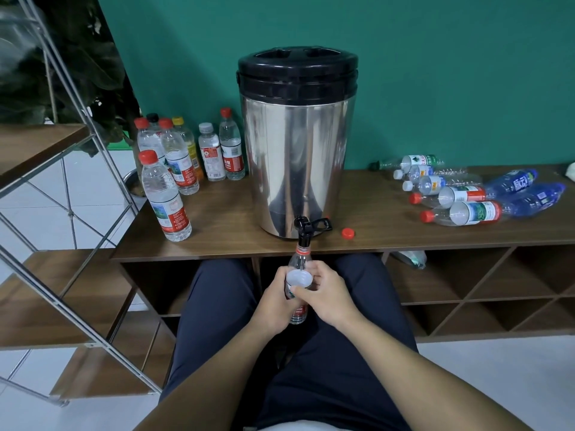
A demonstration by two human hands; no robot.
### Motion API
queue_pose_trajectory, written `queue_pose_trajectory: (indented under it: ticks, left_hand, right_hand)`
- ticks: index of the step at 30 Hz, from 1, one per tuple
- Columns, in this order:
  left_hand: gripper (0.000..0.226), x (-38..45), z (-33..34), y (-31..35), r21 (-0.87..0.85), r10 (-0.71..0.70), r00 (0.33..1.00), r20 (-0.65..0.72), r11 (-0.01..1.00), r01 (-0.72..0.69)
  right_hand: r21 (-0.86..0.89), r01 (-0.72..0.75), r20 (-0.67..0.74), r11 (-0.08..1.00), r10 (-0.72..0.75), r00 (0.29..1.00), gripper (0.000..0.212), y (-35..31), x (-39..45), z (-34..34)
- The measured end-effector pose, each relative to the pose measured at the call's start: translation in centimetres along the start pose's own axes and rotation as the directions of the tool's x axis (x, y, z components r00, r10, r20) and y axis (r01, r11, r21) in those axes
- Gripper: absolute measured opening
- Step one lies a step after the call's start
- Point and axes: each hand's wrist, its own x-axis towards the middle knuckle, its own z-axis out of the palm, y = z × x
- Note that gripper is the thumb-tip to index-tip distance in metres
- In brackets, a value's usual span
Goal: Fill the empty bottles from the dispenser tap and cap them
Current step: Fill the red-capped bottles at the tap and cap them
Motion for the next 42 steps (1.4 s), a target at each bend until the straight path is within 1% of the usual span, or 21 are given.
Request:
queue_pose_trajectory:
  ticks: [3, 7, 12, 18, 23, 30, 42]
  left_hand:
    - [0.049, -0.1, -0.1, 0.0, -0.013, -0.003, 1.000, 0.002, 1.000, 0.003]
    - [0.055, -0.2, -0.3, 0.1, -0.054, -0.024, 0.999, 0.026, 0.998, 0.025]
    - [0.055, -0.3, -0.5, -0.1, -0.037, -0.013, 1.000, 0.023, 0.999, 0.014]
    - [0.055, -0.7, -0.6, 0.1, -0.074, 0.012, 1.000, 0.027, 0.997, -0.009]
    - [0.059, -0.7, -0.5, 0.1, -0.087, 0.018, 0.999, 0.028, 0.996, -0.015]
    - [0.061, -0.6, -0.4, -0.1, -0.072, 0.022, 0.999, 0.024, 0.997, -0.020]
    - [0.062, -0.7, -0.5, 0.0, -0.080, 0.019, 0.999, 0.030, 0.997, -0.016]
  right_hand:
    - [0.016, -0.002, -0.004, 1.000, 0.002, 1.000, 0.059, 0.3, 0.0, 0.2]
    - [0.044, 0.007, -0.008, 0.999, -0.007, 1.000, 0.065, 0.7, 0.2, 0.4]
    - [0.051, 0.023, -0.023, 0.998, -0.022, 0.999, 0.057, 0.5, -0.1, 0.7]
    - [0.053, 0.037, 0.005, 0.998, -0.037, 0.999, 0.068, 1.2, 0.2, 0.7]
    - [0.014, 0.059, 0.010, 0.998, -0.059, 0.998, 0.055, 1.1, -0.1, 0.6]
    - [0.026, 0.069, 0.008, 0.997, -0.070, 0.998, 0.058, 1.2, -0.2, 0.8]
    - [0.049, 0.067, 0.010, 0.997, -0.068, 0.998, 0.053, 0.9, -0.4, 0.7]
